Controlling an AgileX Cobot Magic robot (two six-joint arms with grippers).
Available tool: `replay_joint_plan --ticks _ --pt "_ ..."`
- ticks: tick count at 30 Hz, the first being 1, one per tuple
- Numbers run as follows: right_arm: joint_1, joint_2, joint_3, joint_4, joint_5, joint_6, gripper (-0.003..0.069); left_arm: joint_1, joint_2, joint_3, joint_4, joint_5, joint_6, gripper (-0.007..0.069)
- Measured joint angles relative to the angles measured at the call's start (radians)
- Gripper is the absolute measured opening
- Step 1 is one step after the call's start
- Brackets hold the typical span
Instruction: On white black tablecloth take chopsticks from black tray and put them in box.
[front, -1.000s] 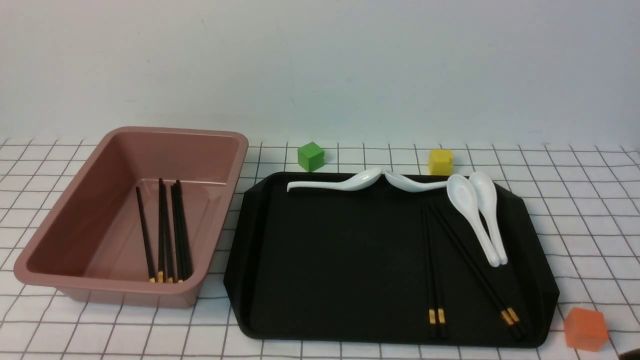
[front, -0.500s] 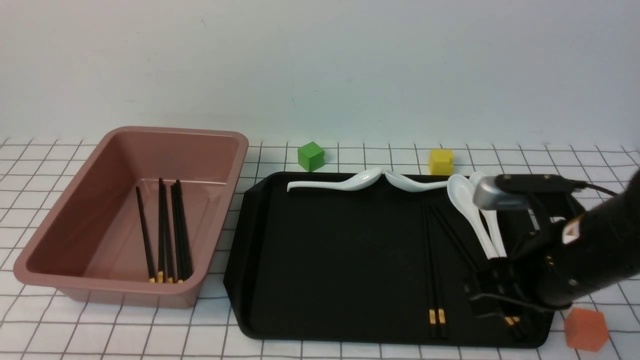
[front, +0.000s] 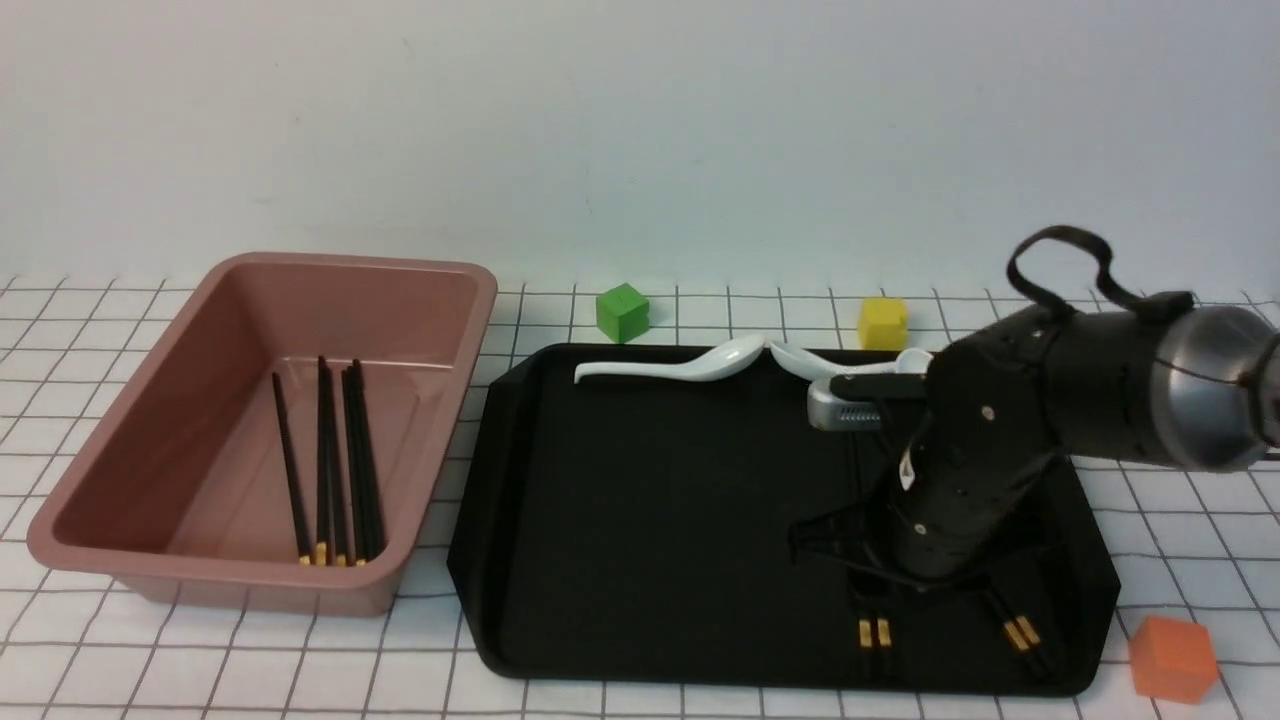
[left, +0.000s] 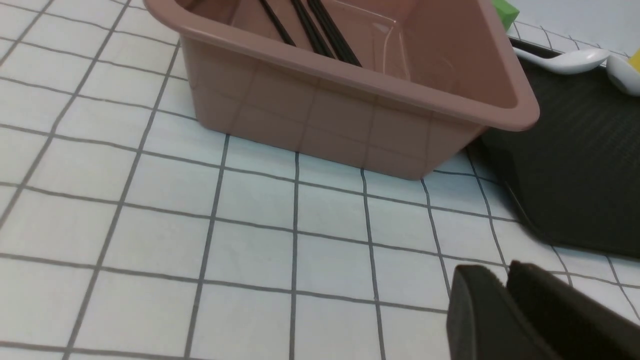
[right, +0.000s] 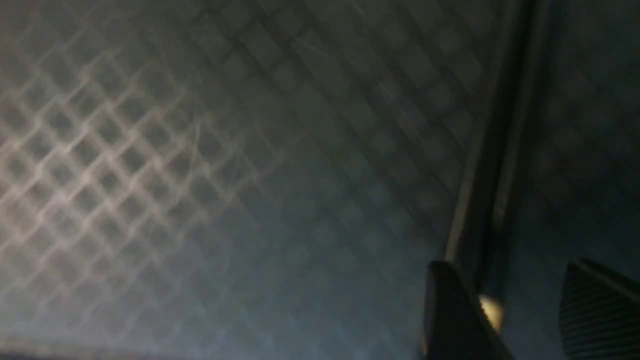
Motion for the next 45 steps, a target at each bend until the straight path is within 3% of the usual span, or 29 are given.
replay_joint_plan --ticks 4,7,9,11,20,24,30,35,41,45 --pt "0.001 0.035 -0.008 0.000 -0.006 0.003 0.0312 0.000 0.000 0.000 0.000 0.001 0.000 0.0103" --pt "0.001 0.042 -0.017 0.000 0.009 -0.006 0.0245 0.000 0.000 0.000 0.000 0.001 0.000 0.0105" --pt "0.000 0.039 -0.017 0.013 0.016 -0.032 0.0157 0.000 0.000 0.000 0.000 0.001 0.000 0.0108" --pt "0.000 0.032 -0.017 0.038 0.015 -0.061 0.0129 0.000 0.000 0.000 0.000 0.001 0.000 0.0110" --pt "0.018 -0.186 -0.108 0.326 0.114 -0.241 0.0135 0.000 0.000 0.000 0.000 0.001 0.000 0.0111" --pt "0.091 -0.183 -0.268 0.473 0.085 -0.384 0.0135 0.000 0.000 0.000 0.000 0.001 0.000 0.0113" --pt "0.265 0.032 -0.533 0.738 -0.118 -0.619 0.0135 0.000 0.000 0.000 0.000 0.001 0.000 0.0113" --pt "0.340 0.225 -0.659 0.838 -0.261 -0.738 0.0172 0.000 0.000 0.000 0.000 0.001 0.000 0.0119" --pt "0.335 0.364 -0.705 0.890 -0.303 -0.777 0.0311 0.000 0.000 0.000 0.000 0.001 0.000 0.0127" --pt "0.310 0.337 -0.705 0.878 -0.203 -0.792 0.0291 0.000 0.000 0.000 0.000 0.001 0.000 0.0130"
